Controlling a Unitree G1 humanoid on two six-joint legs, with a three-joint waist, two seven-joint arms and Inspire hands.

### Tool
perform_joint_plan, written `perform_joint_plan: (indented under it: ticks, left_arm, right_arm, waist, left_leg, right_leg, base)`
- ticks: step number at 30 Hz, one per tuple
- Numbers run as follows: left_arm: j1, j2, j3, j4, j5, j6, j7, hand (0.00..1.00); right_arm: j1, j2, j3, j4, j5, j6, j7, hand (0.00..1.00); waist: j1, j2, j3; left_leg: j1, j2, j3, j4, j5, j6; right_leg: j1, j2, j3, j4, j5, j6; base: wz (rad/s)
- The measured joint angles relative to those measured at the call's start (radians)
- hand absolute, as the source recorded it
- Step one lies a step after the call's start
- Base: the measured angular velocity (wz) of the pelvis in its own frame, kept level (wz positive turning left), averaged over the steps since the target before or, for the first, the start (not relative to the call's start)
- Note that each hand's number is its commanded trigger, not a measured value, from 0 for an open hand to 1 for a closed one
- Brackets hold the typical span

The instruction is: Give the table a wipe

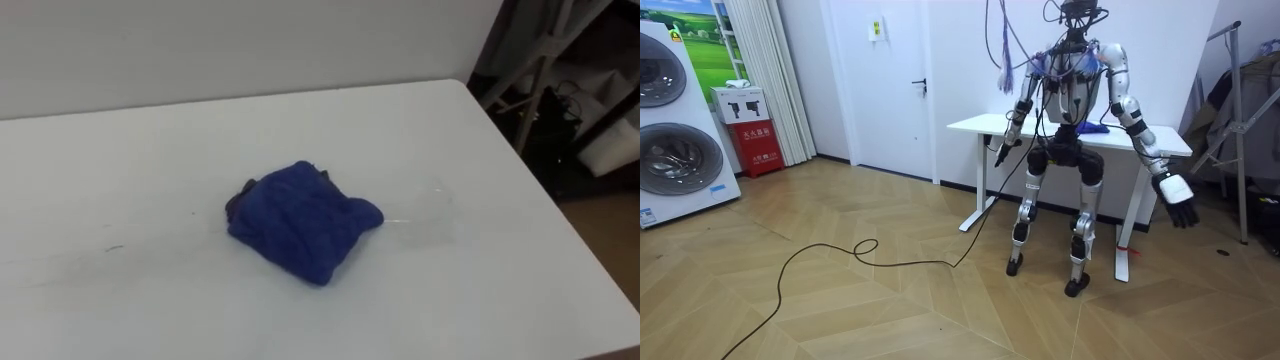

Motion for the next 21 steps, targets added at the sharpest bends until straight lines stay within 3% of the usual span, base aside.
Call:
perform_joint_plan:
  ticks: [4,8,14,21]
  left_arm:
    - [-0.029,0.005,-0.016,0.072,-0.001,-0.007,-0.004,0.00]
    - [-0.044,0.006,-0.078,0.128,0.000,-0.019,-0.004,0.00]
    - [-0.063,0.006,-0.163,0.224,-0.001,-0.044,0.000,0.00]
    - [-0.051,-0.001,-0.189,0.261,-0.001,-0.053,0.015,0.00]
  right_arm:
    - [0.001,0.013,0.128,0.068,-0.058,0.010,0.101,0.00]
    - [-0.027,0.023,0.249,0.109,-0.191,0.029,0.169,0.00]
    - [-0.080,0.061,0.398,0.112,-0.432,0.028,0.200,0.00]
    - [-0.115,0.076,0.504,0.064,-0.575,0.028,0.216,0.00]
  waist:
    - [0.015,0.005,-0.0007]
    - [0.039,0.016,-0.0006]
    - [0.056,0.040,0.0035]
    - [0.100,0.046,0.0040]
  left_leg:
    - [0.017,0.000,0.000,0.000,0.000,0.001]
    - [0.022,0.000,-0.002,0.004,0.000,0.001]
    - [0.035,0.000,-0.015,0.007,-0.002,0.000]
    - [0.022,0.000,-0.021,0.009,-0.002,0.000]
  right_leg:
    - [0.010,0.000,0.001,-0.004,-0.001,0.001]
    - [0.014,0.000,-0.001,-0.006,-0.001,0.000]
    - [0.043,0.000,-0.015,-0.015,0.000,0.001]
    - [0.043,0.001,-0.019,-0.014,0.002,0.000]
  base:
    - [0.00]
    - [0.00]
    - [0.06]
    - [0.01]
